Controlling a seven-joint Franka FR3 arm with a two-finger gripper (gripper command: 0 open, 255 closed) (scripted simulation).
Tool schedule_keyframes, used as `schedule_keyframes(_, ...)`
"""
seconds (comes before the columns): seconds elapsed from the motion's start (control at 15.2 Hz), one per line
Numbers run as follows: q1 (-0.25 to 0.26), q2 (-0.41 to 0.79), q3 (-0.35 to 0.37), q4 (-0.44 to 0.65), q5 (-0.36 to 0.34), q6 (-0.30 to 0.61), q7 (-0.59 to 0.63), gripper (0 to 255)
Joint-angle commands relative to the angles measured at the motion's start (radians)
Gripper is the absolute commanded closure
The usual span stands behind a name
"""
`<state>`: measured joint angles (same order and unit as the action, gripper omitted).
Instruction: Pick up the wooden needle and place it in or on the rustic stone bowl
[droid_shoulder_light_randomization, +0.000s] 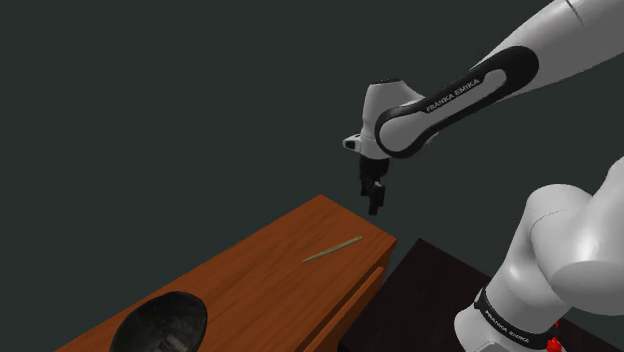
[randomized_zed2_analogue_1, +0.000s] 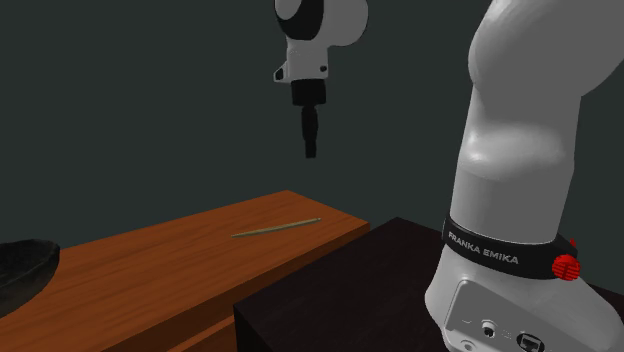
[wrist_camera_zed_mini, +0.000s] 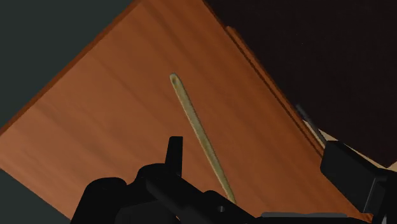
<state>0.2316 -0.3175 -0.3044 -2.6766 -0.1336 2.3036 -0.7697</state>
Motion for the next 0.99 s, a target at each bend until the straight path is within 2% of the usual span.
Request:
schedule_keyframes(0.0,0.033,0.102,-0.027,0.014,0.034,0.091,-0.098,0)
schedule_keyframes(0.2,0.077,0.236,-0.046,0.037,0.115,0.198,-0.251,0)
schedule_keyframes(0.46,0.110,0.417,-0.024,0.086,0.275,0.315,-0.487,0)
schedule_keyframes(0.66,0.091,0.546,0.042,0.136,0.394,0.382,-0.661,0)
schedule_keyframes(0.92,0.070,0.603,0.078,0.147,0.438,0.426,-0.702,0)
